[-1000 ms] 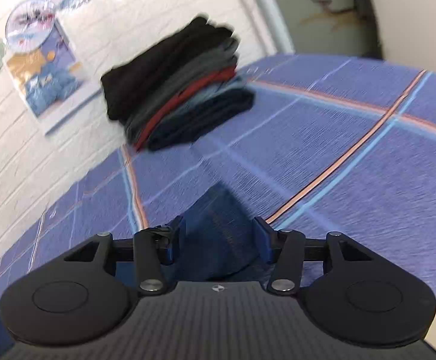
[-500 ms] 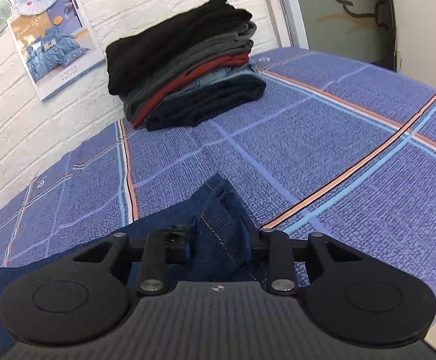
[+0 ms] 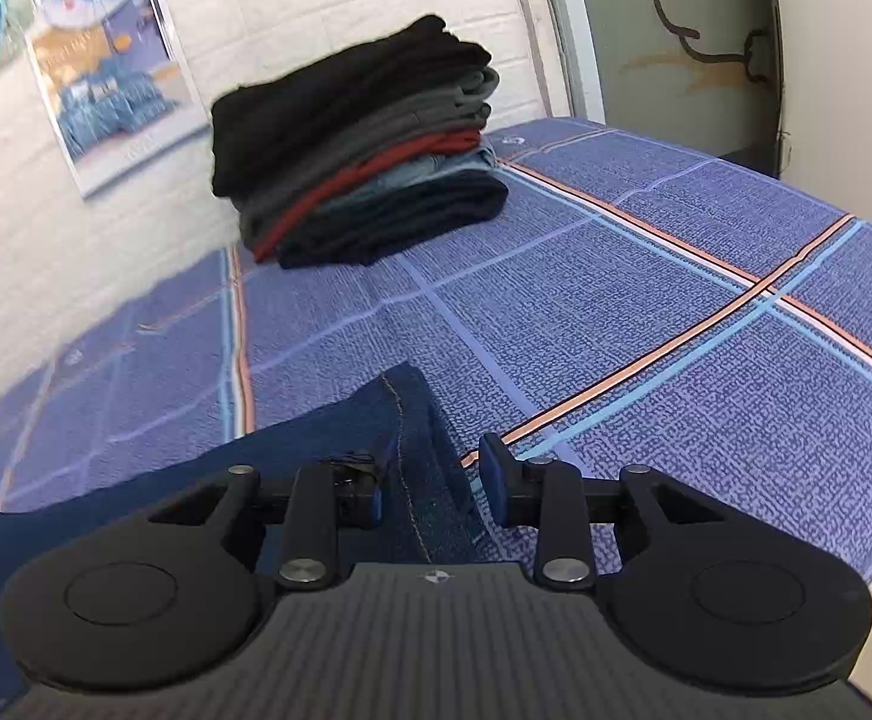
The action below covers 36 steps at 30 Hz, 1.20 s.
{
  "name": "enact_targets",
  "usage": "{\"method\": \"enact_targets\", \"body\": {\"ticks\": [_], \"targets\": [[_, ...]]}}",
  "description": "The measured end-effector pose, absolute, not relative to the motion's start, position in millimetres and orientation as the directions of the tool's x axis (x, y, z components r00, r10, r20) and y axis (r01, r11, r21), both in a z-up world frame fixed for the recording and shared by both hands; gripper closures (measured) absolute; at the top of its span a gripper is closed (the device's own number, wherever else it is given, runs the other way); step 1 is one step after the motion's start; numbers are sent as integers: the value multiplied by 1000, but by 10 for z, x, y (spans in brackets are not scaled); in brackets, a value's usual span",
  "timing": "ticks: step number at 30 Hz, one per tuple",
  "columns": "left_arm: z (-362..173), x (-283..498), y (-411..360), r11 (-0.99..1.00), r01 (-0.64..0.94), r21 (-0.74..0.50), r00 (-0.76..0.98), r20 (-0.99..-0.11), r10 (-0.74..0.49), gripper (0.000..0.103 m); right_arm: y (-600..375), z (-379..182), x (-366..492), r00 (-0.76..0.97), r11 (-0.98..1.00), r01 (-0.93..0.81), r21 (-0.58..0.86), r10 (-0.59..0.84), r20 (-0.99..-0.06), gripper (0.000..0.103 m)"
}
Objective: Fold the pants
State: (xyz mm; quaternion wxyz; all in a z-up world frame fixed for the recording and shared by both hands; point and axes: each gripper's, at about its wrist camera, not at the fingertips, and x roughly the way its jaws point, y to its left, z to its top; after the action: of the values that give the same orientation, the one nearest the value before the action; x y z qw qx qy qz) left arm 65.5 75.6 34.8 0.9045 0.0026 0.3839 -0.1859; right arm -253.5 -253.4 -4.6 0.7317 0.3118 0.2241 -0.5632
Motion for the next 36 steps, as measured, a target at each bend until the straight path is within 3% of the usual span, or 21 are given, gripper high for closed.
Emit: {"method": "enact_targets", "body": {"ticks": [3,9,13,23,28,32,36], "targets": [[362,601,570,912,383,-146,616,-695,-370,53,-2476,-30,-2650,280,151,958,244,-676,-682,47],[245,466,118,866,478,-145,549,-721,-423,54,-2276,-90,-2805,374,114,912,394,-622,-688,33],[139,411,-201,824,546,-150,496,-736,-462,62,-2185,-214,-2795,514,118,830,545,-541,-666,33],[8,48,-1061,695,706,-139,386,-747,-541,66,-2450,-502,-2685,569,52,722,690,-611,-550,37],[-103,-51,-1427,676,732,-83,392,-760,-519,67,-2394,-468,-2657,586,111,730,674,-608,-535,38],[-18,-154,-1591,614,766,-190,287,-754,-591,67,-2378,-479,-2705,603,110,723,682,-584,-544,49],[28,-407,-1905,516,828,-220,206,-737,-644,69,-2420,-537,-2711,592,68,695,716,-619,-516,51]]}}
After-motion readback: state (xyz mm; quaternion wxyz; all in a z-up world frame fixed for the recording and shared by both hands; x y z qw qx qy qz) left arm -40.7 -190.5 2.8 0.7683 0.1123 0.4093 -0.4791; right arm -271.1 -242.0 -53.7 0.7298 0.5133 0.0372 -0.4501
